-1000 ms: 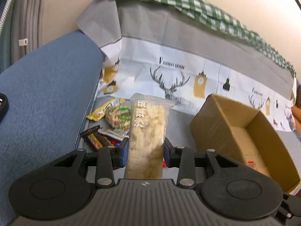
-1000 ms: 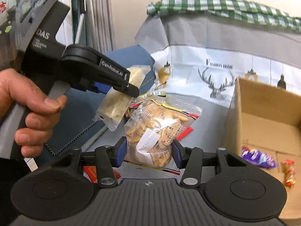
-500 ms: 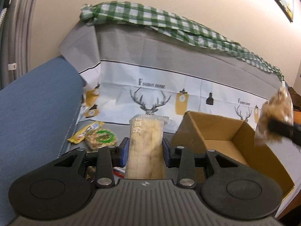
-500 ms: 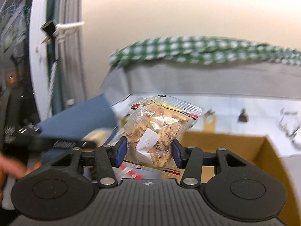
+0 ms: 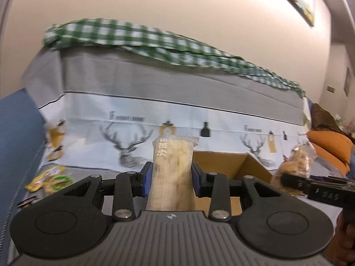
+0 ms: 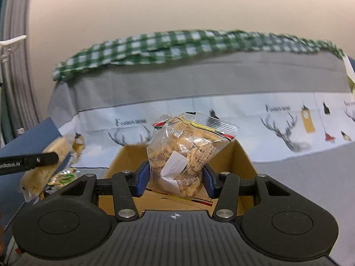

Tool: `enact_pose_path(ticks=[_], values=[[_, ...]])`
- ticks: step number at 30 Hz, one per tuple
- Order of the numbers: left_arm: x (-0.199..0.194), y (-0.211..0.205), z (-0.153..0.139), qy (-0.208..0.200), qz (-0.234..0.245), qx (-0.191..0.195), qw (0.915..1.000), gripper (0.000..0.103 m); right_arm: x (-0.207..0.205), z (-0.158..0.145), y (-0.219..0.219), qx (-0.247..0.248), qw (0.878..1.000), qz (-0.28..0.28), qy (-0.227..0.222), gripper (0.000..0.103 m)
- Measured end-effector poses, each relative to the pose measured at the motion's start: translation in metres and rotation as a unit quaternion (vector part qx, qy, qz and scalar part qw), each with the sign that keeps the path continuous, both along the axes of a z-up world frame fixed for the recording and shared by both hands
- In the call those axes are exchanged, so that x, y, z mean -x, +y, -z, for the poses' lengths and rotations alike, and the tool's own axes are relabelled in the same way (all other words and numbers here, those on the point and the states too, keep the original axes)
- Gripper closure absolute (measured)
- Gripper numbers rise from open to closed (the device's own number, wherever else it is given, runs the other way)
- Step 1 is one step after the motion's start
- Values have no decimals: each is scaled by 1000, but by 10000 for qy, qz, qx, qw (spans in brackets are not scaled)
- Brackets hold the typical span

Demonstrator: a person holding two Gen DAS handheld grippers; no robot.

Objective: Organize snacks
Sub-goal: 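Carry the rice bar with the left tool while the right tool carries the cookie bag to the box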

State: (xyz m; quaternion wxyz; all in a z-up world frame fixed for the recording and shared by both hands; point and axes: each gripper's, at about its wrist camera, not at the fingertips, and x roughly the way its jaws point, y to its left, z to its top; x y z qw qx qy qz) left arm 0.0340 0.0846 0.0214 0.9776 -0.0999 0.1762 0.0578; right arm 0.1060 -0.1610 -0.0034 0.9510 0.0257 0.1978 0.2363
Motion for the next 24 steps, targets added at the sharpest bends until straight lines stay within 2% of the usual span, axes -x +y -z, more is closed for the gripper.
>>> enact_pose_path(ticks=[10,21,24], values=[[-45,-48,10,-107,691,-212,9973,63,-8,9,-18,302,9993,235,-19,52],[-56,-60,18,-84,915,-88,9957,63,-13,13,-9,463,9987,199,-13,51],[-56,-60,17,-88,908,-52,9958,67,-12,13,-6,510,9985,174,-46,51]])
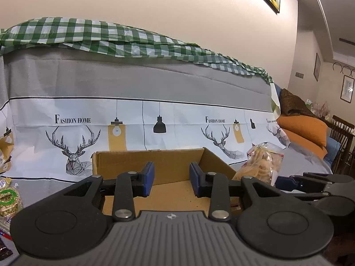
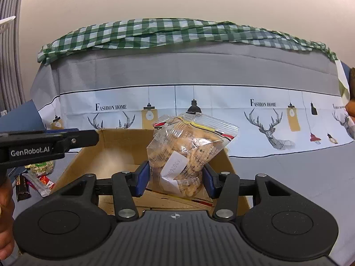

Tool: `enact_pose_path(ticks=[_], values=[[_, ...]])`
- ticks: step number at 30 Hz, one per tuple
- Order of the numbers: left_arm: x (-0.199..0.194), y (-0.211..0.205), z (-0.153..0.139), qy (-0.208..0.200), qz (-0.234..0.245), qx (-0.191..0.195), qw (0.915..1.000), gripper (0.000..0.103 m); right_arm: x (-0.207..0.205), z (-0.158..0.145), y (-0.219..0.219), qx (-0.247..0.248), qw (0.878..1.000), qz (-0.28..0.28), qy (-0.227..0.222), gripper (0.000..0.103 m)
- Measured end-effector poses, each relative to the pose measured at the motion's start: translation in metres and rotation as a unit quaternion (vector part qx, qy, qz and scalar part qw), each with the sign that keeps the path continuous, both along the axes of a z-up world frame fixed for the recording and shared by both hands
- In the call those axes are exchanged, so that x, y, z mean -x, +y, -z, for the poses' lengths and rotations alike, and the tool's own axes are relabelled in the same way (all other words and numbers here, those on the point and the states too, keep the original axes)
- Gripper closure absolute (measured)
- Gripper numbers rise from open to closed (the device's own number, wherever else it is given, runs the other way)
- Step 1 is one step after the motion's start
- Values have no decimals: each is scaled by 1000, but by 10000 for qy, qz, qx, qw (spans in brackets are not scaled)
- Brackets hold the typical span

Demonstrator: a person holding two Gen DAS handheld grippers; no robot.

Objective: Organize snacks
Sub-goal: 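Carry the rice bar with the left tool while the right tool carries the cookie bag to the box, then open both tools to drop the rice bar and cookie bag into the box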

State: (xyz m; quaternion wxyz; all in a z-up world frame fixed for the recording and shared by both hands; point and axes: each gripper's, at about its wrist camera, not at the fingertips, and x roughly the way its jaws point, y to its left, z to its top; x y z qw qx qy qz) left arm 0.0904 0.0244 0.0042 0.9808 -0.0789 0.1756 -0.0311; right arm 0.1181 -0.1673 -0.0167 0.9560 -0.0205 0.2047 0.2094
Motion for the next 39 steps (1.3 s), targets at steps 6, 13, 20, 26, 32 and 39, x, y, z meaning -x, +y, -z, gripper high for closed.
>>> enact_pose_path(ticks=[6,13,20,26,32,39], values=[[-1,0,1,94,34,40,9999,69,-1,1,1,9,10000,-12,54,51],[-2,4,3,168,-27,49,9998,62,-7,7,7,176,9995,-61,270,35],[0,8,3,200,-25,57,9998,62,-7,7,9,143,9995,-89,267,33],[10,22,0,312,-6,60,9995,62,-3,6,16,78,9995,-173,237,33],[36,50,-6,544,190,213,9981,62,6,2,28,-148,9991,-314,233,40],[87,83,-7,892,939,-437,9906,62,28,-3,54,-344,9962,-790,122,51]])
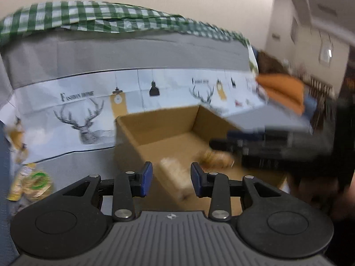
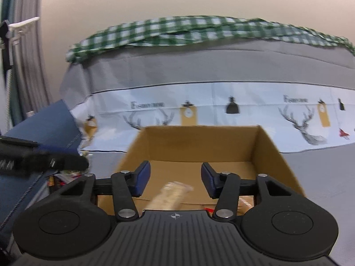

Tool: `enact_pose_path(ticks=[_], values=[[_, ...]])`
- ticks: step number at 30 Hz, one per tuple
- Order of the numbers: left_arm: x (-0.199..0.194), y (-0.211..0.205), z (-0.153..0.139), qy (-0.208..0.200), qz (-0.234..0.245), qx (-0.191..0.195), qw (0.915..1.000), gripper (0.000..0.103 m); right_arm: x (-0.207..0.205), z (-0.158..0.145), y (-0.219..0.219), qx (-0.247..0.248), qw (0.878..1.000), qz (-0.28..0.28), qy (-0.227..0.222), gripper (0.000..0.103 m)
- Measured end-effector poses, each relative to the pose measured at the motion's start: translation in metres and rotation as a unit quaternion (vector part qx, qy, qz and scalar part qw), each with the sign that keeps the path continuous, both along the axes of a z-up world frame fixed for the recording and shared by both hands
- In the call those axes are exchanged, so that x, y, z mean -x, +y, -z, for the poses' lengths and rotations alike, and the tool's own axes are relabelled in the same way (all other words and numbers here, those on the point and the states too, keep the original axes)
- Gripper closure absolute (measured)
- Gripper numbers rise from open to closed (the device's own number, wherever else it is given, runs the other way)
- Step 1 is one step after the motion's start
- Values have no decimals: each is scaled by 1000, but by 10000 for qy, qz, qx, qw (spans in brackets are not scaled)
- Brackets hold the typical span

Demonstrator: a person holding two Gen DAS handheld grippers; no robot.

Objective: Organize snacks
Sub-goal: 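Open both tools to drop the rice bar and cookie bag into the box, then move both tools from the box down to the snacks on the sofa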

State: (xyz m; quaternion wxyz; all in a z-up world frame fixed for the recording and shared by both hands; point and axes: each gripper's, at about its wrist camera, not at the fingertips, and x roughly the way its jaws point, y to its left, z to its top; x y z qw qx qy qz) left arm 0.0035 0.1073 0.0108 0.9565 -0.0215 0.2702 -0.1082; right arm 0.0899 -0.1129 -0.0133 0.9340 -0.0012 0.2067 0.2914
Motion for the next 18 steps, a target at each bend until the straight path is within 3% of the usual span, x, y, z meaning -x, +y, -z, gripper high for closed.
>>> enact_pose_path(ticks=[2,6,13,18], values=[[11,19,12,162,-351,366,9986,62,8,-1,11,-21,9999,-159,-29,52],[25,46,15,110,-817,640,9945,58,24,-1,35,-73,9987,-507,-51,53],[34,75,13,183,-1304,749,9885,51,51,5,81,-65,9902,-1390,-76,76],[45,93,8,129,-1582,772,9843,46,74,15,116,72,9800,-1987,-72,77]])
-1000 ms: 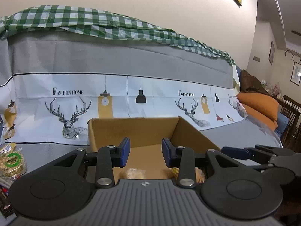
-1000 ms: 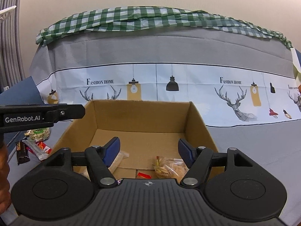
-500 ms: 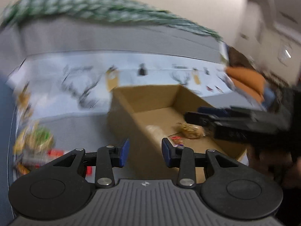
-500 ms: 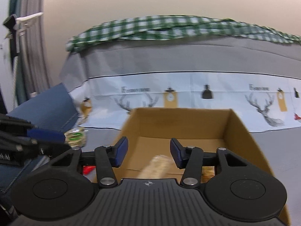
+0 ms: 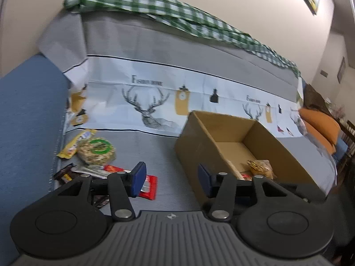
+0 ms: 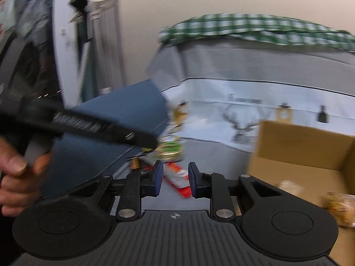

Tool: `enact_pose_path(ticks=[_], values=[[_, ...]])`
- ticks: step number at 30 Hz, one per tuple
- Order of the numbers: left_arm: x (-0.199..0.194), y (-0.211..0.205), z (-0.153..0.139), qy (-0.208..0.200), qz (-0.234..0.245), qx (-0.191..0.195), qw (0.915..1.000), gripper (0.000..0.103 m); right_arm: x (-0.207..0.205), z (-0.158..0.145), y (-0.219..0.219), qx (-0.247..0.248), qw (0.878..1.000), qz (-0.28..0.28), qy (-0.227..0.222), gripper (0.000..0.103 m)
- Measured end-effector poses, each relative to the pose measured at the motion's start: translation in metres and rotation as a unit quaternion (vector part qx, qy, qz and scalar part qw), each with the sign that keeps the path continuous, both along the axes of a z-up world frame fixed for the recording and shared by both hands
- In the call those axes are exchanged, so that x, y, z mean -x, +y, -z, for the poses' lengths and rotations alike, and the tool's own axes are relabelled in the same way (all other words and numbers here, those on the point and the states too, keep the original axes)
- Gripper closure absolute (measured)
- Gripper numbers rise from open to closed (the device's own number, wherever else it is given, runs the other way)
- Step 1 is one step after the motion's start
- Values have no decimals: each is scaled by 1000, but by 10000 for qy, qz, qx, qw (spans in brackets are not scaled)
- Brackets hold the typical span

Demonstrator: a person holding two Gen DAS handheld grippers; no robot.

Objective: Organize snacks
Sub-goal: 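Move both tools from the box down to the snacks on the sofa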

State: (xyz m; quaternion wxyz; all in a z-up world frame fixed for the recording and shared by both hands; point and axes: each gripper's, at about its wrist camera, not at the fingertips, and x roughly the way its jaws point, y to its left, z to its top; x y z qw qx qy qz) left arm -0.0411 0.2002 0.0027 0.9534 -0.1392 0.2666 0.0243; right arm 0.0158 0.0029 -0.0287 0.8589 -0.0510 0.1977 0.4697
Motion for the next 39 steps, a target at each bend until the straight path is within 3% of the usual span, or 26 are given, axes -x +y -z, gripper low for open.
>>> enact_pose_path(ticks=[9,13,20,26,30,32,33,36,39], values=[[15,29,-2,-69,-493,133,9987,41,27,29,48,491,9953,-835,-67,77],[14,38,1,-6,-612,201,9979,38,32,43,63,730,9916,-1069,-25,70],[11,41,4,59,-674,232,9974,34,43,69,86,1166,9813,-1526,102,31],[8,39,9,191,-674,140,9974,32,47,89,101,1485,9720,-1789,334,27],[6,40,10,232,-716,146,9971,32,49,102,107,1682,9672,-1861,394,29],[4,41,11,260,-757,165,9967,31,50,102,107,1645,9669,-1927,296,46],[3,41,12,278,-776,178,9964,31,50,102,106,1631,9667,-1949,284,48],[0,40,13,307,-811,189,9960,31,51,99,103,1549,9672,-2000,251,50],[-2,43,14,341,-910,285,9949,31,47,89,96,1391,9755,-1706,40,51]])
